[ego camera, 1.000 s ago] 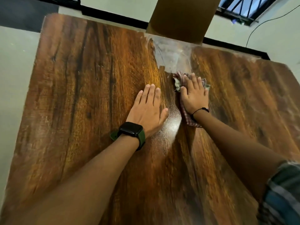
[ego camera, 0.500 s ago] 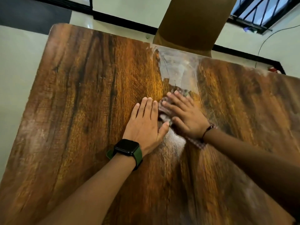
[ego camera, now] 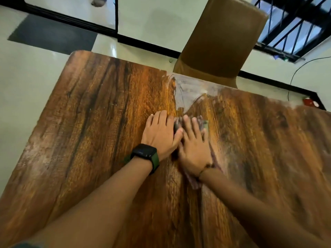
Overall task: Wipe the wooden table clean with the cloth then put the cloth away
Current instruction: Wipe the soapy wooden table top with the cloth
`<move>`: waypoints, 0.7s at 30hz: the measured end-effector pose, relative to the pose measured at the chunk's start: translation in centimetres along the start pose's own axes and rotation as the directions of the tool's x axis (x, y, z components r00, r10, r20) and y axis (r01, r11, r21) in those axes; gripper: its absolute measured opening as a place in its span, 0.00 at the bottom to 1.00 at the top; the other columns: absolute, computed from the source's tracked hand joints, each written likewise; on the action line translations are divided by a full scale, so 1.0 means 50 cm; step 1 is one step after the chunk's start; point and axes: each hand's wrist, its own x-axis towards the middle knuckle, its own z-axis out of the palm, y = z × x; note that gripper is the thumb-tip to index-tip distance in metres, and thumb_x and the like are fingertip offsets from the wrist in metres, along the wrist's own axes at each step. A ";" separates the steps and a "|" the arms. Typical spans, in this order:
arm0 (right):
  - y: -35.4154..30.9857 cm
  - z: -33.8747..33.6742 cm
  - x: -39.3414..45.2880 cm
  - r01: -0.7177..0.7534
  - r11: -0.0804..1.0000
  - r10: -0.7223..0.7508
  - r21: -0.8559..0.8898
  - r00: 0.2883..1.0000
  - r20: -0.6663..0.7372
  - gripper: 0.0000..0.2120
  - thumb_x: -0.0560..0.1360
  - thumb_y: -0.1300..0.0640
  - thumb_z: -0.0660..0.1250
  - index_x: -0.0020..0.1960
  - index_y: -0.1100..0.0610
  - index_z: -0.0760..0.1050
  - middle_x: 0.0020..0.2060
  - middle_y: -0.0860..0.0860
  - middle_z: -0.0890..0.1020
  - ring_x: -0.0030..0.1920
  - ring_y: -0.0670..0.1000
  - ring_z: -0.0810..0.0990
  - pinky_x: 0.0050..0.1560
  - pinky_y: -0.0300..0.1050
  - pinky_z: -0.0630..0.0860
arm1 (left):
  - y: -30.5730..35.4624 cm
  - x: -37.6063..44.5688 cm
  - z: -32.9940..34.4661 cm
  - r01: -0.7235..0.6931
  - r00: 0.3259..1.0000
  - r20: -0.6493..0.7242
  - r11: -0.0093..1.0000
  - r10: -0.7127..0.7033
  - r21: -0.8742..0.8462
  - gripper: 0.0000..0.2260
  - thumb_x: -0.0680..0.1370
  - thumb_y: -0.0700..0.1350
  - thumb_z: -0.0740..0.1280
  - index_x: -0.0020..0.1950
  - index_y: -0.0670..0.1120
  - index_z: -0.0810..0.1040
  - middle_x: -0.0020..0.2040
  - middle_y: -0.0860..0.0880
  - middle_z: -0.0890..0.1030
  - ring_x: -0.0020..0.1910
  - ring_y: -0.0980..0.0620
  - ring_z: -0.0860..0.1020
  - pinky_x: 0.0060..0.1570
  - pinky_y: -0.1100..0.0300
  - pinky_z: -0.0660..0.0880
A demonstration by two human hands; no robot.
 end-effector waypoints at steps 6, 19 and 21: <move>0.064 -0.009 0.046 0.200 0.979 -0.199 -0.024 0.979 0.034 0.28 0.75 0.41 0.39 0.74 0.44 0.40 0.74 0.42 0.41 0.76 0.48 0.39 0.74 0.57 0.40 | -0.002 0.043 0.037 0.084 0.996 -0.020 0.996 -0.084 -0.016 0.32 0.75 0.59 0.40 0.73 0.42 0.58 0.74 0.41 0.58 0.74 0.44 0.54 0.72 0.49 0.47; 0.192 -0.053 0.285 -0.367 0.925 0.372 0.094 0.927 -0.045 0.25 0.80 0.45 0.46 0.77 0.47 0.50 0.77 0.50 0.47 0.76 0.53 0.44 0.73 0.63 0.43 | 0.001 0.067 0.034 0.065 0.997 -0.056 0.991 -0.059 0.120 0.28 0.76 0.58 0.46 0.62 0.40 0.71 0.58 0.40 0.75 0.58 0.41 0.72 0.58 0.46 0.67; 0.132 -0.038 0.223 -0.277 0.959 0.280 0.063 0.959 -0.035 0.27 0.79 0.44 0.44 0.77 0.46 0.48 0.77 0.50 0.44 0.76 0.53 0.42 0.73 0.62 0.41 | 0.001 0.089 0.031 0.105 0.980 -0.172 0.993 -0.096 0.045 0.25 0.75 0.56 0.49 0.56 0.40 0.74 0.50 0.40 0.77 0.49 0.41 0.74 0.50 0.48 0.70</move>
